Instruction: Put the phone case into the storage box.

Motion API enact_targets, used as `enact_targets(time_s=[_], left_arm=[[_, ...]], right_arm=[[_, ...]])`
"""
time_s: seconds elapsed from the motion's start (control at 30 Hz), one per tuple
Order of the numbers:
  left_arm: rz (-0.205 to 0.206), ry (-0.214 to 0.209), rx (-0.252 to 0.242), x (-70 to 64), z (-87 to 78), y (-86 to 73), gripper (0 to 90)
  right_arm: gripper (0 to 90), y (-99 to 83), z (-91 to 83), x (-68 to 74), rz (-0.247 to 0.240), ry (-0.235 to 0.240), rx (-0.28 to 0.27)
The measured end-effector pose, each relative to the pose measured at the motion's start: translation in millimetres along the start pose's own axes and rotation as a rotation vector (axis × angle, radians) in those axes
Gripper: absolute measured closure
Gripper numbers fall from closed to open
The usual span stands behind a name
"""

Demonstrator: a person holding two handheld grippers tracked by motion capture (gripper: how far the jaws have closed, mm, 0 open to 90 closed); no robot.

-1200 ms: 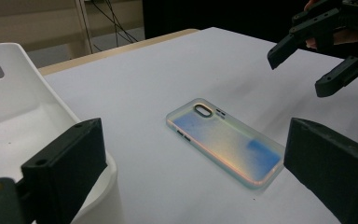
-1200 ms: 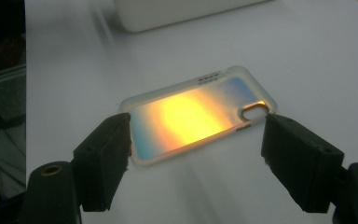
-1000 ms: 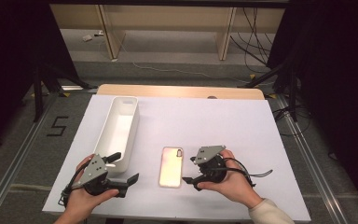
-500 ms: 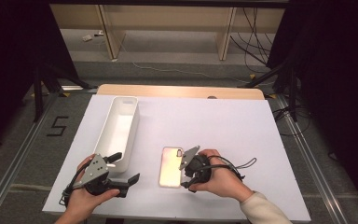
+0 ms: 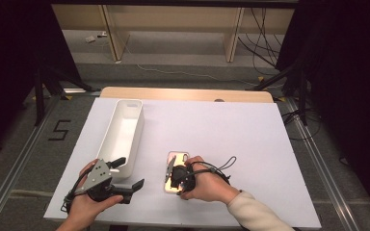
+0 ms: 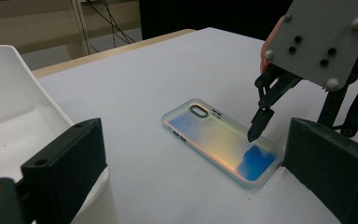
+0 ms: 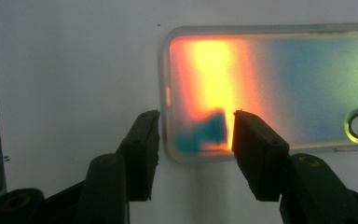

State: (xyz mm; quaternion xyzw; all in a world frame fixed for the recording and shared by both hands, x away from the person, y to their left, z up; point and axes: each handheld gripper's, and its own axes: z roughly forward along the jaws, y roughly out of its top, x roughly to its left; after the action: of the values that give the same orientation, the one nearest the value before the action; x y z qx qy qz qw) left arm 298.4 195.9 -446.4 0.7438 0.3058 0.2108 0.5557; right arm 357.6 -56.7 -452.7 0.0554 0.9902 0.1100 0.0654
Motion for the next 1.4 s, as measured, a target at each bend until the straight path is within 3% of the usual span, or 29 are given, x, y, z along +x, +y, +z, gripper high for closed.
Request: enact_targets(time_s=[0.03, 0.3, 0.33, 0.5, 0.53, 0.63, 0.77, 0.8, 0.83, 0.87, 1.03, 1.07, 1.27, 1.37, 1.4], left_arm=[[0.0, 0.0, 0.0, 0.0, 0.0, 0.0, 4.7], [0.001, 0.001, -0.002, 0.1, -0.3, 0.2, 4.7], [0.002, 0.001, -0.002, 0.4, -0.3, 0.1, 4.7], [-0.005, 0.001, -0.003, 0.5, -0.5, -0.1, 4.7], [-0.005, 0.001, -0.003, 0.5, -0.5, 0.0, 4.7], [-0.006, 0.001, -0.003, 0.4, -0.5, -0.1, 4.7], [-0.006, 0.001, -0.002, 0.6, -0.5, -0.1, 4.7], [-0.006, 0.001, -0.003, 0.6, -0.5, -0.1, 4.7], [-0.005, 0.001, -0.002, 0.6, -0.6, -0.1, 4.7], [-0.006, 0.001, -0.003, 0.5, -0.5, -0.1, 4.7], [-0.006, 0.0, -0.005, 0.8, -0.6, -0.1, 4.7], [-0.007, 0.001, -0.005, 0.7, -0.7, -0.1, 4.7], [-0.007, 0.003, -0.005, 0.7, -0.8, -0.2, 4.7], [-0.006, 0.003, -0.004, 0.8, -0.9, -0.3, 4.7], [-0.006, 0.003, -0.004, 0.8, -0.9, -0.3, 4.7]], right_arm=[[53.2, 1.6, 0.7, -0.5, -0.019, 0.001, -0.004], [56.6, 11.6, 5.3, 2.2, -0.02, 0.01, 0.032], [57.2, 12.4, 6.0, 0.8, -0.044, 0.012, 0.026], [62.0, 18.4, 8.4, 0.7, -0.052, 0.021, 0.043], [62.8, 18.7, 9.6, -1.2, -0.076, 0.021, 0.042], [66.7, 20.7, 9.4, 0.9, -0.051, 0.029, 0.052], [69.7, 21.1, 9.7, 0.9, -0.064, 0.021, 0.056], [72.3, 21.7, 8.1, 4.4, -0.03, 0.028, 0.083], [73.2, 22.0, 7.8, 5.3, -0.026, 0.027, 0.087], [74.5, 22.3, 8.8, 3.7, -0.059, 0.026, 0.068], [80.3, 22.5, 8.8, 5.5, -0.084, 0.027, 0.074], [81.5, 22.9, 7.1, 8.9, -0.046, 0.029, 0.103], [86.1, 22.2, 7.9, 8.7, -0.078, 0.033, 0.075], [87.2, 20.8, 6.6, 10.7, -0.038, 0.038, 0.087], [87.6, 19.6, 8.1, 7.2, -0.081, 0.032, 0.053]])
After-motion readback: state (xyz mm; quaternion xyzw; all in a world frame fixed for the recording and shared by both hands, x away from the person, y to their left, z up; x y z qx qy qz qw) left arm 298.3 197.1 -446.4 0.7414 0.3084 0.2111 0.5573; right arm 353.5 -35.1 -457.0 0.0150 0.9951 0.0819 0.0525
